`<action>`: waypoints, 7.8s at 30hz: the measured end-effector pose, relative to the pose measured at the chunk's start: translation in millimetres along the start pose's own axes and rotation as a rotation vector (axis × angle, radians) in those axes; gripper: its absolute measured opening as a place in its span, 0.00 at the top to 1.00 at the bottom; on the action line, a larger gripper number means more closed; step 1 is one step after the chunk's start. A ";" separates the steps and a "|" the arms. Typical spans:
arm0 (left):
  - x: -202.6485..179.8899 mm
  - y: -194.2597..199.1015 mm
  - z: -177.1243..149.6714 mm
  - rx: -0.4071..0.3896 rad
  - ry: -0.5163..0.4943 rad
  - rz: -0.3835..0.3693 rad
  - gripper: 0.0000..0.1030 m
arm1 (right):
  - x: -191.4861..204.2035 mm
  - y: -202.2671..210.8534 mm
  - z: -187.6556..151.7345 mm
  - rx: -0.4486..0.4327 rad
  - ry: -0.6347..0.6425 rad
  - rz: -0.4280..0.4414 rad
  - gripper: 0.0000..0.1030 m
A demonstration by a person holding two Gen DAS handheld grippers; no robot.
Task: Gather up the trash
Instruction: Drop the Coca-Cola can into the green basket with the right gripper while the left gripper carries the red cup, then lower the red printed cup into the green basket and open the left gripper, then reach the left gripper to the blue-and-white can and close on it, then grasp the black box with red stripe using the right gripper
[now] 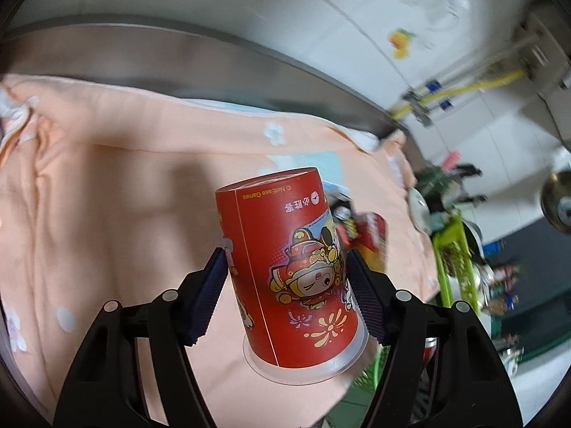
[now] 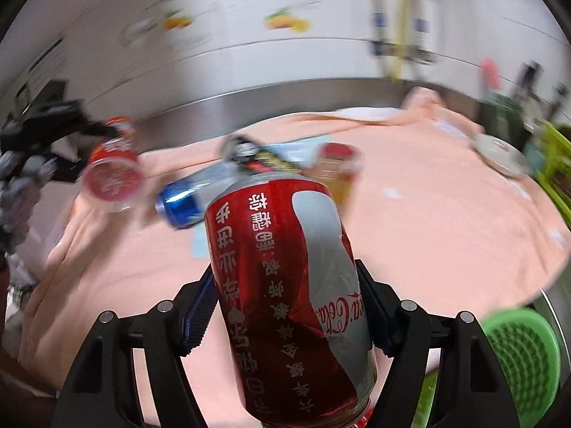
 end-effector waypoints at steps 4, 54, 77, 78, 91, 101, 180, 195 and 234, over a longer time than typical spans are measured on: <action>-37.7 -9.8 -16.0 0.049 -0.054 -0.080 0.35 | -63.4 36.8 -17.5 -0.002 -0.097 -0.137 0.33; -327.0 -277.2 -335.8 0.654 -0.666 -0.250 0.35 | -264.4 167.2 -168.9 0.056 -0.406 -0.589 0.24; -317.0 -285.0 -359.6 0.631 -0.770 -0.180 0.35 | -249.9 176.0 -182.2 0.025 -0.450 -0.554 0.23; -317.7 -277.8 -354.6 0.611 -0.780 -0.189 0.35 | -247.6 176.1 -180.8 0.021 -0.450 -0.553 0.23; -286.5 -194.6 -259.8 0.356 -0.790 -0.190 0.35 | -198.4 149.3 -135.7 -0.022 -0.400 -0.456 0.23; -220.9 -141.1 -160.2 0.172 -0.735 -0.072 0.35 | -139.3 85.5 -79.4 -0.011 -0.300 -0.312 0.23; 3.1 -80.4 2.1 0.004 -0.566 0.243 0.30 | 113.1 -205.5 77.3 0.225 0.544 0.043 0.25; 7.8 -84.0 2.1 0.010 -0.551 0.241 0.30 | 94.7 -233.6 85.8 0.289 0.519 0.058 0.20; 20.5 -88.3 5.3 0.019 -0.503 0.242 0.30 | 116.8 -236.6 64.4 0.506 0.506 0.322 0.16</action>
Point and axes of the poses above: each gripper's, at about its wrist camera, not at the fingertips, and y roughly against the way its jaws point, x to its left, z to its top, the point moved 4 cm from there along -y, roughly the way its jaws point, and after that the axes turned 4 degrees about -x, right-handed, at the moved point
